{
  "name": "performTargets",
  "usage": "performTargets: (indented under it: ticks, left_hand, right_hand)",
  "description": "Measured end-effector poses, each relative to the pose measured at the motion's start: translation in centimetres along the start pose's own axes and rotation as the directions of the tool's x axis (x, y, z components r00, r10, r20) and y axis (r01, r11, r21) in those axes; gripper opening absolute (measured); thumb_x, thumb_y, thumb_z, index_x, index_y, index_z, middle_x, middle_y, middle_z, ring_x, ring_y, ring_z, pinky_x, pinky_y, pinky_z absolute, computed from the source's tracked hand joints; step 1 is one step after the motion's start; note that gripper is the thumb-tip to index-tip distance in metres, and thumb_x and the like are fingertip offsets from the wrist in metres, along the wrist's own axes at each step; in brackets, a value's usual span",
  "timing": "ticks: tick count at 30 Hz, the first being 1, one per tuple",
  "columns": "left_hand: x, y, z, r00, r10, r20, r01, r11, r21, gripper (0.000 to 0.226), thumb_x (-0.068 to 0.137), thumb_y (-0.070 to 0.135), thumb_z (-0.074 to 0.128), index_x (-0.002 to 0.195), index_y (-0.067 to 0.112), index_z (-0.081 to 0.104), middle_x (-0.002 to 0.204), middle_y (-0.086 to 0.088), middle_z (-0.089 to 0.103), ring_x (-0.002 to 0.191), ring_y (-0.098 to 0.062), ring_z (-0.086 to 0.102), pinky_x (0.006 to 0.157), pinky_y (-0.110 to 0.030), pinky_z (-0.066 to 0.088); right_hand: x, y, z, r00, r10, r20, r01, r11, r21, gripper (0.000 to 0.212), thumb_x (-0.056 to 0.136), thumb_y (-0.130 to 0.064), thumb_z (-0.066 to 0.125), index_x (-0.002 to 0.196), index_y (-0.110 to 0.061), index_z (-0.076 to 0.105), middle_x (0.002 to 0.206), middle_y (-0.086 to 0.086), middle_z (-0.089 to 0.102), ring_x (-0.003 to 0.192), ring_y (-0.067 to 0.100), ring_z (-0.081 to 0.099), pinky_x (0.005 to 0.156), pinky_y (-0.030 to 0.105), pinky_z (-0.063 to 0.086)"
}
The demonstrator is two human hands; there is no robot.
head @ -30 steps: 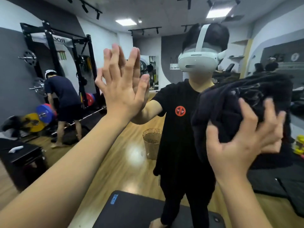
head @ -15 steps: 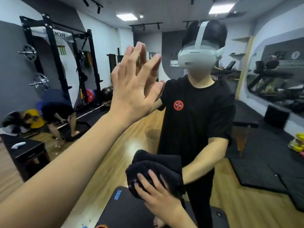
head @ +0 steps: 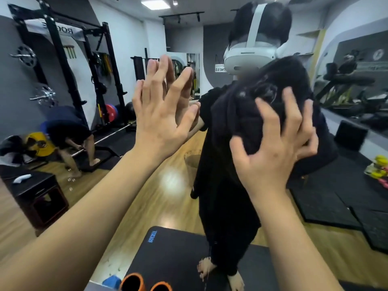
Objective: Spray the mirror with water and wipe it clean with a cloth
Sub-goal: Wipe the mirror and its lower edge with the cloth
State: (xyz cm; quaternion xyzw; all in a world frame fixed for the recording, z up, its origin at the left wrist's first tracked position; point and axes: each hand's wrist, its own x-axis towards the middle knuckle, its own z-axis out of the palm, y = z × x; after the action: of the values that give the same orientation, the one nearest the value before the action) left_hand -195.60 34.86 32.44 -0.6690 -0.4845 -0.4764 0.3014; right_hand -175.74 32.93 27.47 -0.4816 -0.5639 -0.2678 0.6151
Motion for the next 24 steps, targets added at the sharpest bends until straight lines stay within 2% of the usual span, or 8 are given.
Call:
performTargets:
  ticks: [3,6,10,12,14,17,20,24]
  left_hand:
    - [-0.1,-0.2,0.0,1.0,0.003,-0.014,-0.003,1.0,0.012,0.056,0.102,0.046,0.045,0.156,0.031,0.04,0.169,-0.011,0.02,0.158,-0.029,0.01,0.124,-0.054,0.012]
    - [0.0,-0.5,-0.4,1.0,0.018,0.006,-0.018,1.0,0.017,0.053,0.105,0.043,0.04,0.157,0.031,0.04,0.169,-0.01,0.022,0.158,-0.029,0.01,0.123,-0.054,0.015]
    - [-0.1,-0.7,-0.9,0.999,0.03,0.038,-0.031,0.999,0.034,0.054,0.104,0.043,0.039,0.157,0.03,0.04,0.168,-0.01,0.022,0.158,-0.029,0.011,0.123,-0.05,0.014]
    - [-0.1,-1.0,-1.3,0.997,0.051,0.058,-0.054,0.998,0.042,0.055,0.103,0.044,0.039,0.157,0.031,0.041,0.168,-0.009,0.022,0.158,-0.028,0.011,0.121,-0.046,0.013]
    - [0.0,-1.6,-1.7,0.992,0.102,0.078,-0.105,0.994,0.036,0.054,0.103,0.044,0.042,0.156,0.031,0.042,0.168,-0.009,0.023,0.157,-0.028,0.013,0.121,-0.046,0.014]
    - [0.1,-3.4,-2.8,0.976,0.2,0.083,-0.192,0.976,-0.099,0.049,0.1,0.038,0.049,0.148,0.025,0.053,0.165,-0.008,0.029,0.156,-0.026,0.019,0.122,-0.045,0.017]
    - [-0.3,-6.7,-4.2,0.99,0.135,-0.026,-0.138,0.962,-0.234,0.043,0.097,0.027,0.053,0.137,0.016,0.06,0.158,-0.009,0.04,0.154,-0.026,0.025,0.124,-0.049,0.022]
    - [-1.5,-11.9,-5.2,0.995,0.019,-0.099,-0.039,0.979,-0.198,0.041,0.098,0.024,0.053,0.136,0.011,0.06,0.154,-0.014,0.045,0.153,-0.031,0.029,0.122,-0.053,0.026]
  right_hand:
    - [-1.5,-2.8,2.2,0.998,0.048,-0.052,-0.048,0.999,-0.007,0.067,0.073,-0.044,0.066,0.138,-0.03,0.052,0.158,0.006,0.033,0.149,0.038,0.019,0.117,0.058,0.012]
    - [-8.3,-3.9,5.0,0.976,-0.197,0.093,0.205,0.975,-0.087,0.064,0.081,-0.052,0.063,0.141,-0.034,0.048,0.157,0.002,0.033,0.149,0.036,0.019,0.118,0.054,0.011]
    - [-19.7,-2.6,6.2,0.744,-0.547,0.384,0.593,0.805,0.0,0.066,0.075,-0.041,0.07,0.139,-0.034,0.055,0.157,-0.004,0.036,0.15,0.03,0.02,0.119,0.047,0.016]
    - [-23.1,-0.9,6.3,0.621,-0.613,0.489,0.675,0.735,0.064,0.065,0.072,-0.037,0.067,0.136,-0.034,0.058,0.157,-0.005,0.039,0.152,0.028,0.018,0.12,0.045,0.016]
    - [-24.0,0.1,6.1,0.58,-0.629,0.518,0.693,0.715,0.091,0.063,0.069,-0.035,0.066,0.132,-0.035,0.062,0.155,-0.007,0.044,0.151,0.025,0.023,0.12,0.043,0.02]
    - [-22.3,0.1,5.7,0.613,-0.63,0.476,0.663,0.738,0.123,0.063,0.063,-0.042,0.067,0.126,-0.035,0.066,0.153,-0.009,0.047,0.149,0.021,0.029,0.116,0.043,0.022]
    - [-18.1,-1.5,5.4,0.736,-0.574,0.358,0.584,0.806,0.092,0.058,0.067,-0.046,0.072,0.123,-0.034,0.069,0.151,-0.007,0.049,0.145,0.022,0.035,0.111,0.046,0.023]
    - [-9.6,-5.9,5.6,0.933,-0.329,0.145,0.33,0.944,0.014,0.054,0.075,-0.049,0.066,0.126,-0.031,0.066,0.149,-0.002,0.05,0.142,0.029,0.035,0.107,0.053,0.023]
